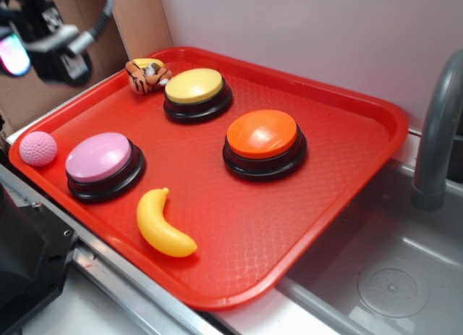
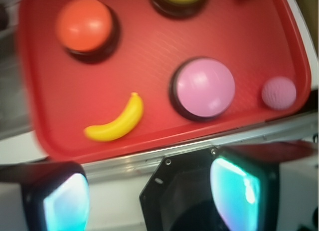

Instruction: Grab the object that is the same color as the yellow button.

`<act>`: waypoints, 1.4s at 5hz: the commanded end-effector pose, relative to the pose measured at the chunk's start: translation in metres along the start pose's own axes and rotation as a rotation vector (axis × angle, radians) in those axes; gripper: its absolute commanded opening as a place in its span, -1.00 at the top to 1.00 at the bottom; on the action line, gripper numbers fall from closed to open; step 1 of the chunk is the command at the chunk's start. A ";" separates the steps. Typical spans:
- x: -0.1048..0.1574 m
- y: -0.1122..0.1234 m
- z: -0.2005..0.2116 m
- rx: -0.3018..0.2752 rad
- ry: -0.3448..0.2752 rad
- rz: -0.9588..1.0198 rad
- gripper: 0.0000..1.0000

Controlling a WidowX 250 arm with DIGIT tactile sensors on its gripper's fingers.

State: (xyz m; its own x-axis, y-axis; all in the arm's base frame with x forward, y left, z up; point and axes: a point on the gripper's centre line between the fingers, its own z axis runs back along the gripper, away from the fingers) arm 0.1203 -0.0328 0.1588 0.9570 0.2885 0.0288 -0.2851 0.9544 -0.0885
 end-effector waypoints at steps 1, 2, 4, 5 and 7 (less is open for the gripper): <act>0.011 -0.008 -0.039 0.040 -0.005 0.137 -1.00; 0.015 -0.011 -0.064 0.037 -0.025 0.192 -1.00; 0.019 -0.018 -0.101 -0.009 -0.028 0.212 -1.00; 0.021 -0.023 -0.116 -0.030 -0.005 0.206 -1.00; 0.022 -0.032 -0.139 -0.036 0.006 0.206 -1.00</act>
State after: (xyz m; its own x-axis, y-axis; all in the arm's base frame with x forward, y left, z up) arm 0.1547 -0.0678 0.0210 0.8703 0.4921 -0.0209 -0.4908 0.8628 -0.1214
